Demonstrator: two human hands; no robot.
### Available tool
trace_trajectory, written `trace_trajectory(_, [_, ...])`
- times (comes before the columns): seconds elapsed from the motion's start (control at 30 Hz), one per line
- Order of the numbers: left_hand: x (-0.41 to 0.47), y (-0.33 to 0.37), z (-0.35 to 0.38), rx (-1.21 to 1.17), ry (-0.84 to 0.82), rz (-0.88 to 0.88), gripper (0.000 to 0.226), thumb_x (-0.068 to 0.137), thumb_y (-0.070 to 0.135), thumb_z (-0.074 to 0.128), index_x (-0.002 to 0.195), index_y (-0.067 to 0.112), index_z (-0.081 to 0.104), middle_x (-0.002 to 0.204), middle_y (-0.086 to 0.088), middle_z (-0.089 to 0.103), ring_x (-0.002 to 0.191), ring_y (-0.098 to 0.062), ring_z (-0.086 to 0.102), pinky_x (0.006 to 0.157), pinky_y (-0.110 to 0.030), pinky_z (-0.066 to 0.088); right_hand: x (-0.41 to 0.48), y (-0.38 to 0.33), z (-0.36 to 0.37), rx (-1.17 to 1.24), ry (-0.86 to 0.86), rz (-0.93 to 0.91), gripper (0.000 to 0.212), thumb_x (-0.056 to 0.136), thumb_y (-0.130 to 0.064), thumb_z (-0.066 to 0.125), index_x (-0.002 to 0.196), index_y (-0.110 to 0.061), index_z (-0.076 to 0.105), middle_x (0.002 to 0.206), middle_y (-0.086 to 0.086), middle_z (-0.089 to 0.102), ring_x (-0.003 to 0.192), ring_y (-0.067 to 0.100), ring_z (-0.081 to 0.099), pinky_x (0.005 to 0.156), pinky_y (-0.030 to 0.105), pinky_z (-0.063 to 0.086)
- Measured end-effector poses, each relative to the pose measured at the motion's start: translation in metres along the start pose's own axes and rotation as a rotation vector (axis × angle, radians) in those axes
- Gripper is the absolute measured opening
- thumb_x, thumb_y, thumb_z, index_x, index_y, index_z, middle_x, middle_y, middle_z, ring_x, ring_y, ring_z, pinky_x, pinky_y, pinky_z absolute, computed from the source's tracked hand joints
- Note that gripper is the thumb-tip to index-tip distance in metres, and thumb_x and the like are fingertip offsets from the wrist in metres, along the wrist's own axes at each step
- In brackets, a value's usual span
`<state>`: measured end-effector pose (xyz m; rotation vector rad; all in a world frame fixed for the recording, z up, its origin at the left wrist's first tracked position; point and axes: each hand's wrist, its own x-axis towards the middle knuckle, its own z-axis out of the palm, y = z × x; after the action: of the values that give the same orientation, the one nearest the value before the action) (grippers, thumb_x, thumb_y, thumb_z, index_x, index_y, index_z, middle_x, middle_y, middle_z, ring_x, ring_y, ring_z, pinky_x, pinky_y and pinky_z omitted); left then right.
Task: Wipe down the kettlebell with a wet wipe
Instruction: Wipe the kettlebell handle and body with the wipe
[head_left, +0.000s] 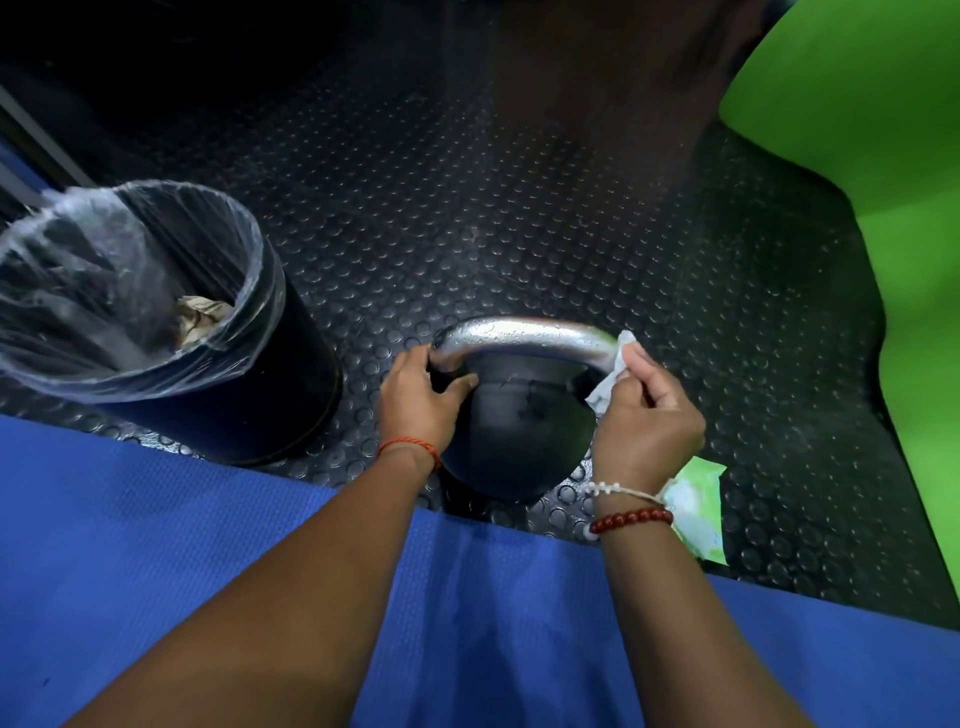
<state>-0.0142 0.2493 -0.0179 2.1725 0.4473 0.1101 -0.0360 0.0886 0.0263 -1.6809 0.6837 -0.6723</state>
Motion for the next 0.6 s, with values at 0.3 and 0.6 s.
trace_trajectory(0.3, [0.000,0.001,-0.001,0.009,-0.007,0.010,0.028,0.075,0.031,0.077,0.079,0.023,0.050,0.092,0.004,0.053,0.084,-0.015,0.051,0.073,-0.023,0.037,0.010,-0.003,0.000,-0.060,-0.053,-0.035,0.024,0.083,0.001,0.058,0.093,-0.012,0.075,0.090,-0.001,0.071,0.069,0.005,0.061,0.061,0.009,0.046])
trace_trajectory(0.6, [-0.001,0.001,0.000,0.004,-0.001,-0.002,0.028,0.074,0.032,0.077,0.078,0.023,0.051,0.093,0.004,0.054,0.087,-0.017,0.053,0.076,-0.027,0.043,0.042,-0.002,-0.013,-0.150,-0.310,0.102,0.026,0.087,-0.003,0.055,0.093,-0.018,0.075,0.075,0.000,0.071,0.045,0.008,0.043,0.041,0.021,0.035])
